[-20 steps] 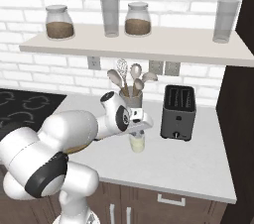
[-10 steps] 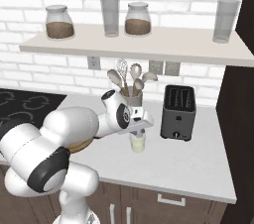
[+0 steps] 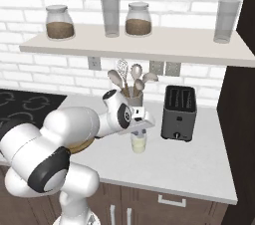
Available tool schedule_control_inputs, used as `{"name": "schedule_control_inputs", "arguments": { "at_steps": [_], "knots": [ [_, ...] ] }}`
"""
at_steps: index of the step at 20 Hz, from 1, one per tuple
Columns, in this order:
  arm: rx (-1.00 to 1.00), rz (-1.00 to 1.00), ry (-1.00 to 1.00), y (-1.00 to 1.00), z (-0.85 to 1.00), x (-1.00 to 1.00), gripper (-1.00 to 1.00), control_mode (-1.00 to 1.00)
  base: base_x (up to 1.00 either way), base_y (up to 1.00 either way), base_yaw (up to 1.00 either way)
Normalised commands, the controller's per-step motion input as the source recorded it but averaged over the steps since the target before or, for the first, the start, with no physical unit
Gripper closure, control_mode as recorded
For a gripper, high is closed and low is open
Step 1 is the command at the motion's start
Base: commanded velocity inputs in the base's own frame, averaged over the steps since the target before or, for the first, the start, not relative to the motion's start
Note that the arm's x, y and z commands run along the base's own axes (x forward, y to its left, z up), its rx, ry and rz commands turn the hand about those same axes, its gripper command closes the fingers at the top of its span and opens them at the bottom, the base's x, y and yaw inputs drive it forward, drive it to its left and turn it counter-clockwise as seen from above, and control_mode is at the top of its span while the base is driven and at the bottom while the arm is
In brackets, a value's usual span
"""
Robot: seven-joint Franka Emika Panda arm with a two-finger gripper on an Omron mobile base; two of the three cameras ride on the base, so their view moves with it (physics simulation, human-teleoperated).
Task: Grab a lemon wedge from the fridge and one ice cube from the ice bowl, and put them in the glass of lemonade.
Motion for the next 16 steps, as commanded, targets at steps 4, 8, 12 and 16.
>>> {"name": "schedule_control_inputs", "arguments": {
  "at_steps": [4, 8, 12, 16],
  "knots": [
    [0.0, -0.01, 0.0, -0.02, 0.04, 0.0, -1.0, -1.0, 0.0, 0.0, 0.0],
    [0.0, -0.01, 0.0, 0.0, 0.19, 0.0, -1.0, -1.0, 0.0, 0.0, 0.0],
    [0.0, 0.0, 0.0, -0.03, 0.1, 0.0, -1.0, -1.0, 0.0, 0.0, 0.0],
    [0.0, 0.0, 0.0, -0.05, 0.0, 0.0, -1.0, -1.0, 0.0, 0.0, 0.0]
  ]
}}
